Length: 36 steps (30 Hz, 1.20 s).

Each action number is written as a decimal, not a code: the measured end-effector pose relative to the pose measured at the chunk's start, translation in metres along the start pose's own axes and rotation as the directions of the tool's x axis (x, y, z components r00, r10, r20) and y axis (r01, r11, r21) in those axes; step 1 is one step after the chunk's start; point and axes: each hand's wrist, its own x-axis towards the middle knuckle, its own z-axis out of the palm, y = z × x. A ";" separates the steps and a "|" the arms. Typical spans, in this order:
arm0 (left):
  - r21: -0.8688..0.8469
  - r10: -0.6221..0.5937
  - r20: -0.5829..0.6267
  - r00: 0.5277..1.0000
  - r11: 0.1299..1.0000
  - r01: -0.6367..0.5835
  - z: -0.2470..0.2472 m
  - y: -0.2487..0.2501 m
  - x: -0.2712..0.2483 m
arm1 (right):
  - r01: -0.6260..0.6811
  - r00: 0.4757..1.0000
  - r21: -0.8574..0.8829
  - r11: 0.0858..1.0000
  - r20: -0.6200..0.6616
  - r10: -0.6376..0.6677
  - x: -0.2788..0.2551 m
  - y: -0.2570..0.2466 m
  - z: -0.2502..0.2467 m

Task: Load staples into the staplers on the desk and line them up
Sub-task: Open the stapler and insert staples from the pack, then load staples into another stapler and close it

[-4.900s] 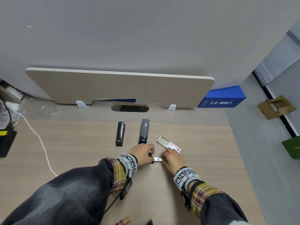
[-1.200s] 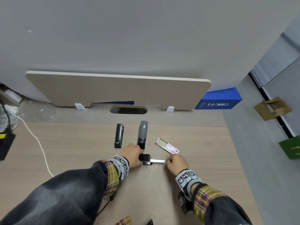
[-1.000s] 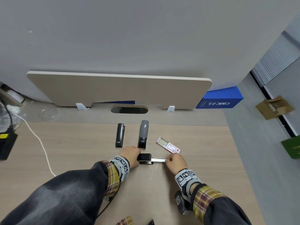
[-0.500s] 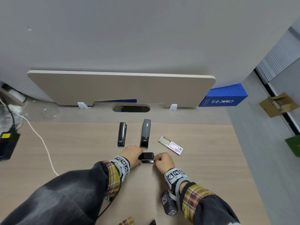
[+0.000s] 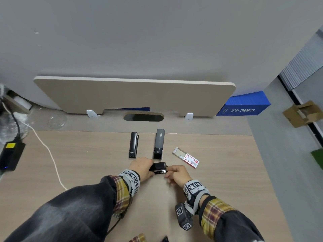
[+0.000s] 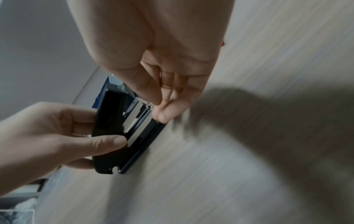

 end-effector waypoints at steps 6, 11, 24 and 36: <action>0.069 -0.031 0.006 1.000 0.997 0.030 0.003 -0.006 -0.010 | -0.012 1.000 -0.266 0.964 0.003 0.014 0.000 -0.002 -0.010; -0.176 -0.192 0.032 0.981 0.965 0.195 0.001 -0.027 -0.022 | -0.014 1.000 -0.442 0.897 0.007 0.019 0.007 -0.017 -0.011; -0.560 -0.401 -0.093 0.912 0.778 0.285 -0.023 -0.033 0.003 | 0.038 0.978 -0.622 0.782 -0.138 -0.157 0.008 -0.093 0.006; -0.570 -0.441 -0.132 0.888 0.766 0.296 -0.045 -0.023 0.051 | 0.054 0.971 -0.628 0.777 -0.148 -0.188 0.026 -0.105 0.003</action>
